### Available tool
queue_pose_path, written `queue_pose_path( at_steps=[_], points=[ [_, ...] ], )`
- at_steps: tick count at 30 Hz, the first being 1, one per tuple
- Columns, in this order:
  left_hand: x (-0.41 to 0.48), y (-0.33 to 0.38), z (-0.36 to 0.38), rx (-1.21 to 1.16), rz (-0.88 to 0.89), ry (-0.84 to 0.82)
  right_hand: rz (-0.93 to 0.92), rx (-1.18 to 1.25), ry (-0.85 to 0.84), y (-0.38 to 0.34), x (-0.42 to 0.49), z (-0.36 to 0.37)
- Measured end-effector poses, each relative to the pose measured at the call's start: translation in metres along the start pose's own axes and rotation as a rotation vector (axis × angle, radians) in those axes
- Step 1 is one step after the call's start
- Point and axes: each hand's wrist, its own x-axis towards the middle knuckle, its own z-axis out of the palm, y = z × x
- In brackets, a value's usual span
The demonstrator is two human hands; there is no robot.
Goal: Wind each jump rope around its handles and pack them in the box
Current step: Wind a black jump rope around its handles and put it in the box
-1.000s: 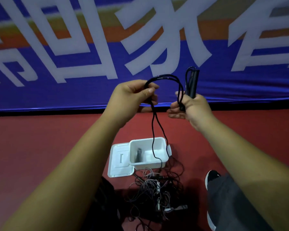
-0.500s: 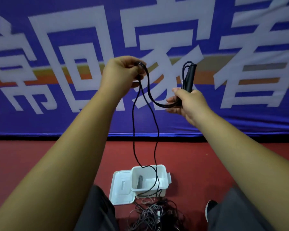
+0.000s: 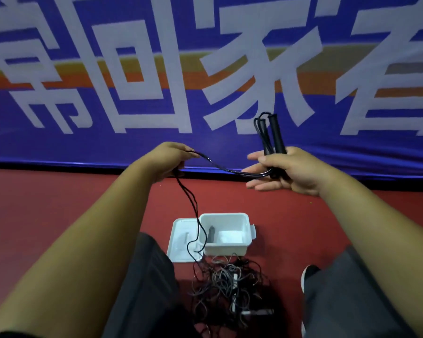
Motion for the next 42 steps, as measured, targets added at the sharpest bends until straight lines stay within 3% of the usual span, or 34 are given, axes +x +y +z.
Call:
queue_pose_path(
  at_steps=[7,12,15,24,32,39,42],
  points=[
    [0.029,-0.048,0.043,-0.068,-0.079,0.001,0.239,-0.319,-0.444,0.042,0.025,0.002],
    [0.047,-0.051,0.057,-0.182,0.046,-0.107,0.375,-0.6,-0.804,0.08,0.059,0.015],
    [0.052,-0.05,0.064,-0.202,0.139,-0.198,0.461,-0.765,-0.883,0.107,0.085,0.02],
    [0.062,-0.053,0.088,-0.133,0.307,-0.136,0.67,-0.757,-0.59,0.157,0.129,-0.003],
    [0.046,-0.047,0.085,0.1,0.398,-0.228,0.687,-0.82,-0.323,0.161,0.149,-0.019],
    [0.037,-0.07,0.078,0.514,0.306,-0.498,0.471,-0.405,0.141,0.167,0.158,-0.045],
    [0.036,-0.081,0.089,0.685,0.229,-0.463,0.363,-0.261,0.194,0.16,0.156,-0.045]
  ],
)
